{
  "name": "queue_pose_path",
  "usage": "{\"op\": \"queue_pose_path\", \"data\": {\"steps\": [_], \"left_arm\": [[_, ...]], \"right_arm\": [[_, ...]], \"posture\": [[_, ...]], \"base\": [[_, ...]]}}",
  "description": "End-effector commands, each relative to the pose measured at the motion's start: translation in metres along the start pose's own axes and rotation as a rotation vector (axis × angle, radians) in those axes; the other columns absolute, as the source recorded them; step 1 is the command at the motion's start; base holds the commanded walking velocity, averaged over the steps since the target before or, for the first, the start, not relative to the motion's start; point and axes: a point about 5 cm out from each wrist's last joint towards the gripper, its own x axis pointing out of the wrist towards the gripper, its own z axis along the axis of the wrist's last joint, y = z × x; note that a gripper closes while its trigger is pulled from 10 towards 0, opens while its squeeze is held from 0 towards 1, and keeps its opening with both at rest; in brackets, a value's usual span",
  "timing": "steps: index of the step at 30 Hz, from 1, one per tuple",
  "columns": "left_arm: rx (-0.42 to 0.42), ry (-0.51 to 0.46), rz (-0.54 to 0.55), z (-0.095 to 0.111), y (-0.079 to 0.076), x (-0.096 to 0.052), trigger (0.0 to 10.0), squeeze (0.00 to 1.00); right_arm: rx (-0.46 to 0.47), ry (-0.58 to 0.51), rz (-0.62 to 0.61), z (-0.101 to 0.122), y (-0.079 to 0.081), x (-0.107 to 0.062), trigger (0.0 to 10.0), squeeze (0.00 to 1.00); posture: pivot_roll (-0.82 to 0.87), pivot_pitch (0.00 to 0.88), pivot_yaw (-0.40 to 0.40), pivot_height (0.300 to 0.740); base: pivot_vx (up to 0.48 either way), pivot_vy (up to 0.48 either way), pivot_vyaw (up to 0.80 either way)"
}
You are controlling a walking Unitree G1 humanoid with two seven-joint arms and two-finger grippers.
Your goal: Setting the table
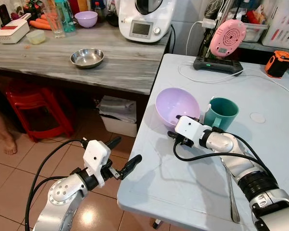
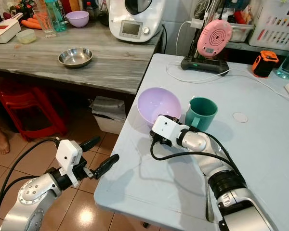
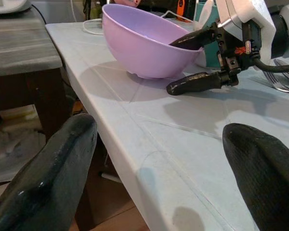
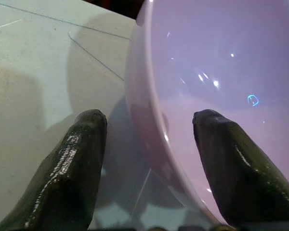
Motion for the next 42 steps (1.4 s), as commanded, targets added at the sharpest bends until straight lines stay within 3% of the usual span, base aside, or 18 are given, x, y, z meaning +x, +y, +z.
{"op": "queue_pose_path", "data": {"steps": [1, 28, 37, 42], "left_arm": [[0.011, 0.004, -0.019, 0.001, -0.001, -0.001, 10.0, 0.00], [0.017, 0.001, -0.011, 0.000, 0.000, 0.001, 10.0, 0.00], [0.009, -0.017, -0.009, 0.002, 0.001, 0.003, 10.0, 0.00], [0.021, -0.048, 0.069, 0.007, 0.008, 0.004, 10.0, 0.00]], "right_arm": [[-0.022, 0.001, 0.013, -0.001, -0.002, 0.000, 0.0, 0.00], [-0.116, -0.054, -0.047, 0.004, -0.013, -0.005, 0.0, 0.00], [-0.116, -0.146, -0.095, 0.019, -0.017, -0.006, 0.0, 0.00], [-0.039, -0.262, -0.149, 0.039, -0.015, -0.009, 0.0, 0.00]], "posture": [[0.00, 0.091, 0.009, 0.740], [0.00, 0.090, 0.013, 0.740], [0.00, 0.083, 0.014, 0.740], [0.00, 0.073, 0.007, 0.740]], "base": [[0.000, 0.000, 0.00], [0.000, 0.000, 0.00], [0.000, 0.000, 0.00], [0.000, 0.000, 0.00]]}}
